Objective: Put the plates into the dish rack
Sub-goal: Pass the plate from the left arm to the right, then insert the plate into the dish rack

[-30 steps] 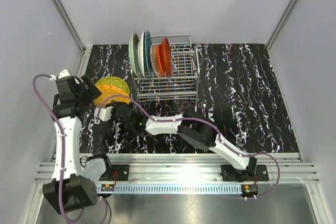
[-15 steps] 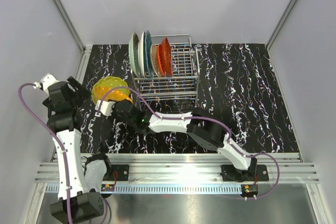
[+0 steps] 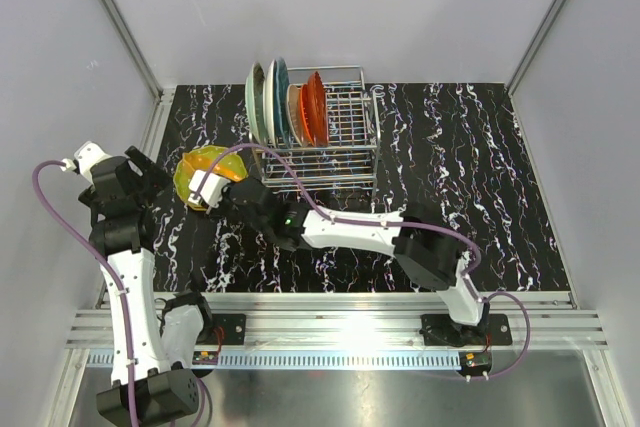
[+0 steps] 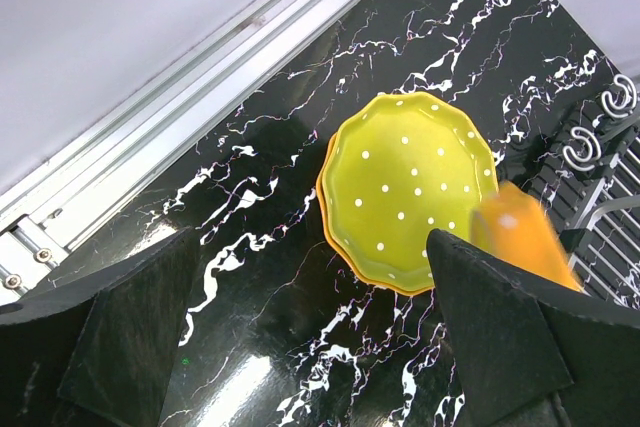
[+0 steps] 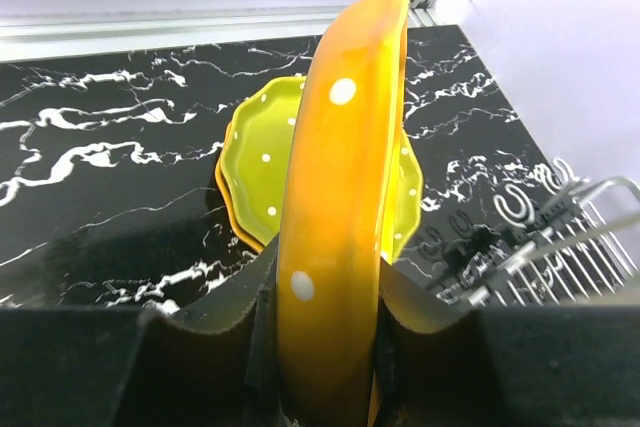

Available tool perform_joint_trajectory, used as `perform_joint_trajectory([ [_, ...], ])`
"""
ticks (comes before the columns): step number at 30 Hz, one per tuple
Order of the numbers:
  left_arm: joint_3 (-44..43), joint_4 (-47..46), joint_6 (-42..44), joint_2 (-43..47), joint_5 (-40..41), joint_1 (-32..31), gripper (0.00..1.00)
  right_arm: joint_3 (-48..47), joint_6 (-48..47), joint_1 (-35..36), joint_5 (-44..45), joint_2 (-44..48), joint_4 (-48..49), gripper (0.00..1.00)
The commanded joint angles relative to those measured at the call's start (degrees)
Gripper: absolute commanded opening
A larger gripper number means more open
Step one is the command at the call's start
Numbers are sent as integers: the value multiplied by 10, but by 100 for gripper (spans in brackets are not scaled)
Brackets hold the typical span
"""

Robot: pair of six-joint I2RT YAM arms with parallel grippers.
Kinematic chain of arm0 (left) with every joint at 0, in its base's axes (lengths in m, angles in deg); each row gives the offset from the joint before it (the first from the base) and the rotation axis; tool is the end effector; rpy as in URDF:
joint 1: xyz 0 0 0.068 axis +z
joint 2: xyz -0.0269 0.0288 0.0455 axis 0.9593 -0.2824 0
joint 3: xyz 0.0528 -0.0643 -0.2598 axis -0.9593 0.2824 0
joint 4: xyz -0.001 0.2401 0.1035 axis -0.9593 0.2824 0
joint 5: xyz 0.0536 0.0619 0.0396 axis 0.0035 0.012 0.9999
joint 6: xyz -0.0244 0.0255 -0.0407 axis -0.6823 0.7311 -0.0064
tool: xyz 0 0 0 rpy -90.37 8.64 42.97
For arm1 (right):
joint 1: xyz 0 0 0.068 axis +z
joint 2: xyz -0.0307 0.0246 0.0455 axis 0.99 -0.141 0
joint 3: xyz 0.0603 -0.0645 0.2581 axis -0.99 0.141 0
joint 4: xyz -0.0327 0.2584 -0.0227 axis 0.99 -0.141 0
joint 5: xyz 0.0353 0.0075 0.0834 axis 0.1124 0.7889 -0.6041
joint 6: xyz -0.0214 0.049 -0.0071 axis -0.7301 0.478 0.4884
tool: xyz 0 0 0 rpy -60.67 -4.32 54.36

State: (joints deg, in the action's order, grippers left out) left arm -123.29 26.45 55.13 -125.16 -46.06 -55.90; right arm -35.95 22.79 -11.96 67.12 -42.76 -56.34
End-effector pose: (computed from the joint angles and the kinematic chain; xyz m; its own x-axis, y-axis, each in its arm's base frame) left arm 0.1527 0.0573 0.3446 -0.1920 -0.5225 -0.8308 -0.6445 0.7055 -0.2948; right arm 0.1829 0.4739 0.2688 0.3043 -0.4007 -0.8642 -0.7647 0.4383 -0.4724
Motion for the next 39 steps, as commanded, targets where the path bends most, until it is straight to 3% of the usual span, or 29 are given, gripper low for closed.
perform_joint_trajectory([
  [1, -2, -24, -3, 3, 14, 2, 99, 18, 10, 14, 12, 106, 80, 0],
  [13, -2, -24, -4, -2, 3, 1, 99, 214, 94, 57, -3, 279, 50, 0],
  [25, -5, -21, 8, -14, -30, -2, 99, 430, 210, 82, 29, 541, -33, 0],
  [33, -5, -25, 18, -12, -44, -8, 99, 447, 246, 83, 91, 662, -134, 0],
  [39, -6, -23, 22, -21, -54, -9, 99, 287, 211, 81, 164, 650, -248, 0],
])
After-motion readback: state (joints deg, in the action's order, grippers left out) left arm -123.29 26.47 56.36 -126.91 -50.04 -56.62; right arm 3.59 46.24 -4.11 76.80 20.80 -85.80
